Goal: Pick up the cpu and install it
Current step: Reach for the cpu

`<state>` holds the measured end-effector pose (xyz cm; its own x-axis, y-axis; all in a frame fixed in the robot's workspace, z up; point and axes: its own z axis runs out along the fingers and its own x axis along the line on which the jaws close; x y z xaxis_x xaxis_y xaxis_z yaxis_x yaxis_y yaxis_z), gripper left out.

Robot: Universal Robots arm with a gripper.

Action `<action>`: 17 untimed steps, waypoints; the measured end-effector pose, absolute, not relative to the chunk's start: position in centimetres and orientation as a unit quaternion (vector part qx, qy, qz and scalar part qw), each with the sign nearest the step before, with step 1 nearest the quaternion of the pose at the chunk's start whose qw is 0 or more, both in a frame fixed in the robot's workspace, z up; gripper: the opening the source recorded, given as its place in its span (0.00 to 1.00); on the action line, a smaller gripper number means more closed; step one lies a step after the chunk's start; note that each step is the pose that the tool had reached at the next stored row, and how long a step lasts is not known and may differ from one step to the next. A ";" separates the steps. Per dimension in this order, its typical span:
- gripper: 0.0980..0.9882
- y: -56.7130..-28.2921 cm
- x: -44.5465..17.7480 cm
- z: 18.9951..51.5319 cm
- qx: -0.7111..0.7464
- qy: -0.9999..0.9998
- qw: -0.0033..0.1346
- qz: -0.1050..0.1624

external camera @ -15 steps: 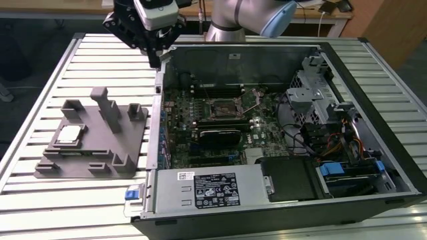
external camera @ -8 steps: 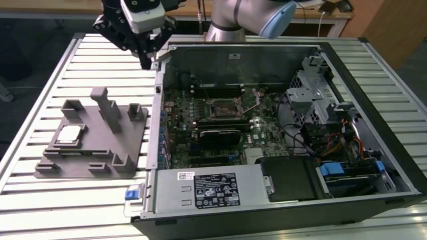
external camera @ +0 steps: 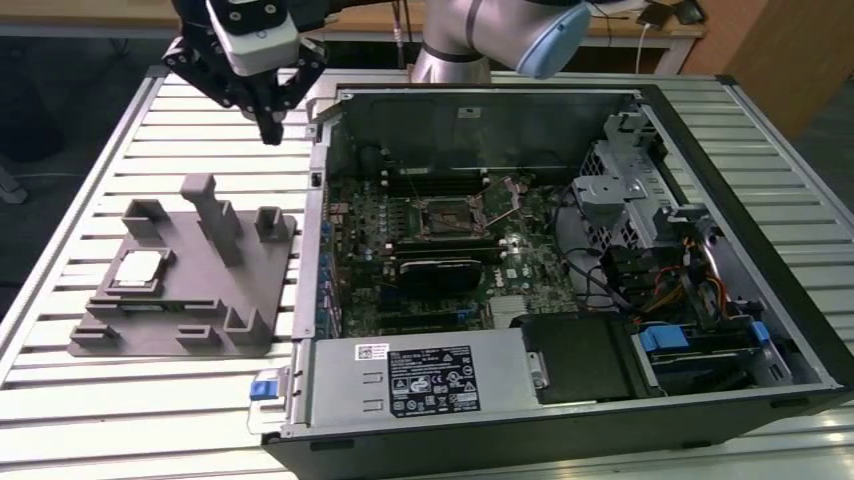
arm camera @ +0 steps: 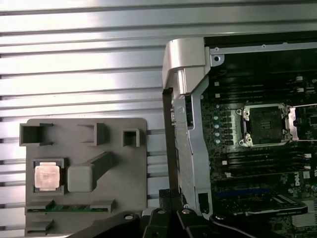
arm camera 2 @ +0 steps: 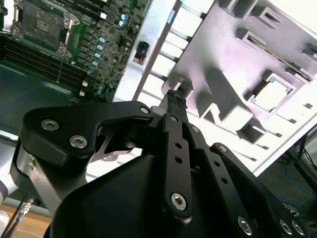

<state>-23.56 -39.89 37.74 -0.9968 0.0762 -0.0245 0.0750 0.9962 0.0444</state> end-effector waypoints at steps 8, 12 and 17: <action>0.01 -39.9 -25.6 37.1 0.038 0.999 0.013 0.022; 0.01 -39.9 -26.5 36.7 0.038 0.999 0.013 0.022; 0.01 -39.9 -27.7 36.2 0.038 0.999 0.013 0.022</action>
